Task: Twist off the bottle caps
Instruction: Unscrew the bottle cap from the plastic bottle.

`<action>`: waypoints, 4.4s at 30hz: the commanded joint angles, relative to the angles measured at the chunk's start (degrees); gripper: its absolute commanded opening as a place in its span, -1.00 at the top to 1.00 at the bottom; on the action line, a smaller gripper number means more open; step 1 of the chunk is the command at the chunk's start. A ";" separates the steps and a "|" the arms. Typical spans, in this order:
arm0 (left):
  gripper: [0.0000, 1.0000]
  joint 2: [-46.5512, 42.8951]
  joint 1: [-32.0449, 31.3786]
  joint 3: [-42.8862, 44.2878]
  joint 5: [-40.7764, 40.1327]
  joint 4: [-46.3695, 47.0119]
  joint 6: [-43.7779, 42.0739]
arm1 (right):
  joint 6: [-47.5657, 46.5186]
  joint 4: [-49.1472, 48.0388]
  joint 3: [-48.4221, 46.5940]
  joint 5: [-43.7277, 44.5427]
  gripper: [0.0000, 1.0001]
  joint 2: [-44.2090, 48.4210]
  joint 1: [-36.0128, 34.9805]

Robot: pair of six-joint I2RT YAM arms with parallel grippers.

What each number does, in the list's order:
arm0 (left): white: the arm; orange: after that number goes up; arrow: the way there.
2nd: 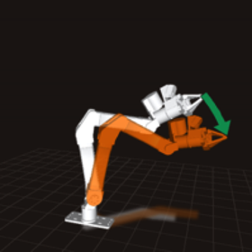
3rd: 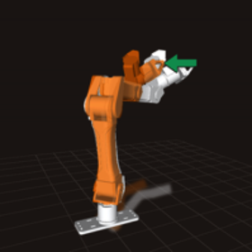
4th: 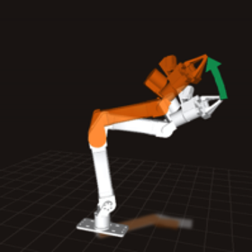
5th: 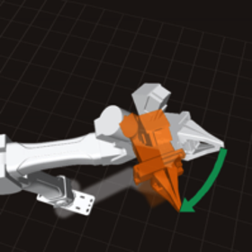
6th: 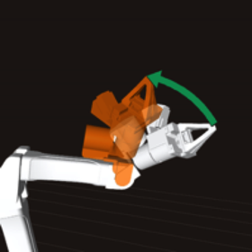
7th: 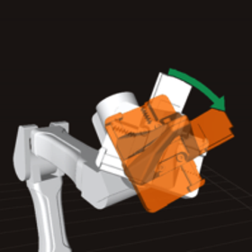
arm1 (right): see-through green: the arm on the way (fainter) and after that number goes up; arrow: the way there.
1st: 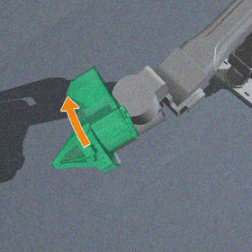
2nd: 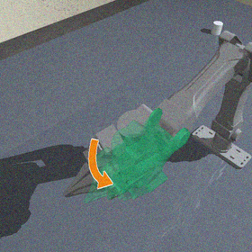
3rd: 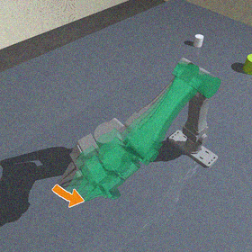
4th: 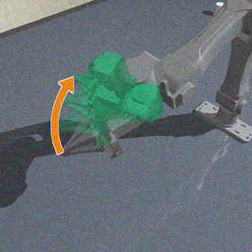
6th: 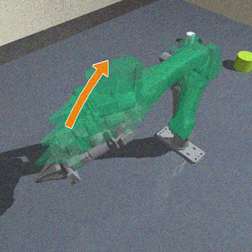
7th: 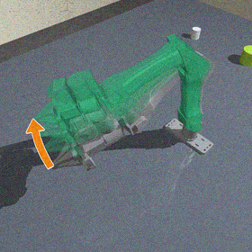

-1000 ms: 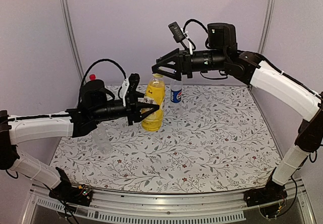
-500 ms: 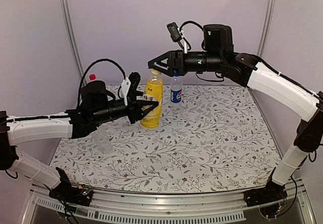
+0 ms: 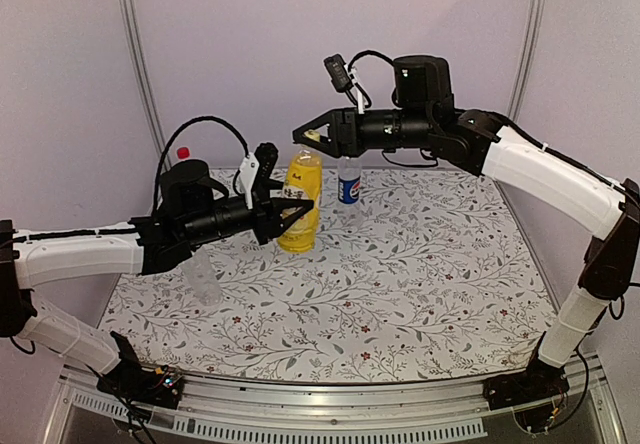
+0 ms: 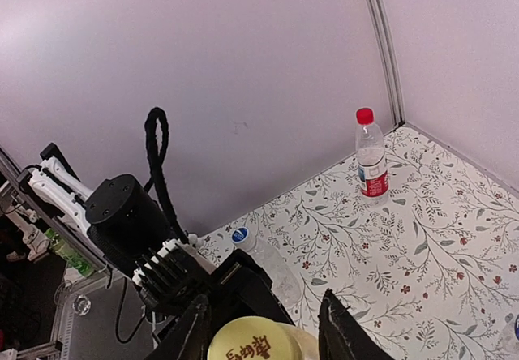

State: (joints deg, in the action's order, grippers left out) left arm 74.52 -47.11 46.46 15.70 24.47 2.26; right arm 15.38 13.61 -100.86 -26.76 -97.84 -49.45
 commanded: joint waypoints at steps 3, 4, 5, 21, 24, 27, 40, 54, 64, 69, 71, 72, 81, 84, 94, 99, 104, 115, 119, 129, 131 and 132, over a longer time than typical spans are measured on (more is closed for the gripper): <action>0.55 -1.31 -0.64 1.53 -0.50 -0.56 -0.86 | -0.33 -1.25 0.37 -0.13 0.30 -0.51 -0.30; 0.55 -1.31 -0.63 1.53 -0.42 -0.56 -0.86 | -0.34 -1.30 0.35 -0.13 0.35 -0.44 -0.32; 0.54 -1.31 -0.65 1.53 -0.41 -0.56 -0.87 | -0.47 -1.26 0.32 -0.20 0.42 -0.50 -0.30; 0.59 -0.77 1.38 0.13 35.32 6.39 0.09 | -26.20 8.82 -1.90 -36.28 1.00 0.42 3.19; 0.57 0.18 1.54 0.31 38.30 7.50 2.01 | -31.18 12.74 -3.68 -42.33 1.00 -0.87 3.89; 0.58 0.46 1.70 0.13 38.38 8.06 2.44 | -32.64 13.67 -3.73 -42.32 1.00 -0.97 4.09; 0.60 -0.99 1.54 0.03 16.74 3.76 -0.24 | -13.35 2.78 -1.57 -20.17 -0.58 2.55 4.38; 0.65 -1.64 -1.06 0.82 -2.12 -0.16 -1.30 | -0.14 -0.82 -0.33 3.11 -0.44 3.16 0.94; 0.65 -2.29 -1.24 1.03 -4.80 -0.56 -1.03 | -0.88 0.79 0.81 8.61 -0.35 2.36 -0.34; 0.66 -2.45 -1.27 0.94 -5.48 -0.65 -1.18 | -0.53 0.60 1.59 7.98 -0.29 1.54 -0.51; 0.66 -2.45 -1.24 1.07 -5.80 -0.81 -1.28 | -0.27 0.19 1.88 7.38 -0.22 1.51 -0.55; 0.66 -2.43 -1.28 1.01 -5.97 -0.90 -1.37 | -0.20 0.04 1.89 7.08 -0.19 1.51 -0.56; 0.66 -2.36 -1.36 1.09 -6.30 -1.26 -1.65 | -0.08 -0.57 2.14 5.51 0.12 0.92 -0.82; 0.66 -2.36 -1.40 1.13 -6.30 -1.29 -1.73 | -0.13 -0.82 2.07 5.00 0.27 0.99 -0.82; 0.67 -2.34 -1.48 1.16 -5.86 -1.35 -1.73 | -0.01 -2.09 2.93 2.86 1.00 0.93 -0.82; 0.67 -2.70 -1.45 0.49 -0.10 0.27 -1.81 | -1.78 -5.13 4.39 -2.70 1.00 1.68 -0.51; 0.71 -2.77 -1.19 -0.42 12.17 3.15 -1.21 | -5.40 -8.91 6.18 -15.90 1.00 1.60 2.68; 0.71 -0.59 0.11 0.13 35.80 6.54 1.85 | -17.62 -0.95 1.90 -38.49 1.00 0.04 4.29; 0.71 0.08 0.24 0.47 38.38 6.61 2.52 | -20.23 0.35 1.59 -43.45 1.00 -0.06 4.56; 0.72 -0.31 0.26 0.90 25.37 3.97 1.92 | -17.47 2.74 -0.19 -31.82 -0.03 0.72 5.33; 0.72 -0.50 0.20 1.29 19.03 2.16 1.40 | -14.69 2.25 -0.23 -27.97 -0.31 1.47 5.33; 0.71 -0.52 0.08 1.60 15.89 1.25 1.11 | -13.21 1.75 -0.17 -26.03 -0.42 2.11 5.33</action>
State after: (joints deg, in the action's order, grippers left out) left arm 74.65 -46.24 46.02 43.22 27.94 5.56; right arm -2.57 15.29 -99.63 -62.39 -96.95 -44.51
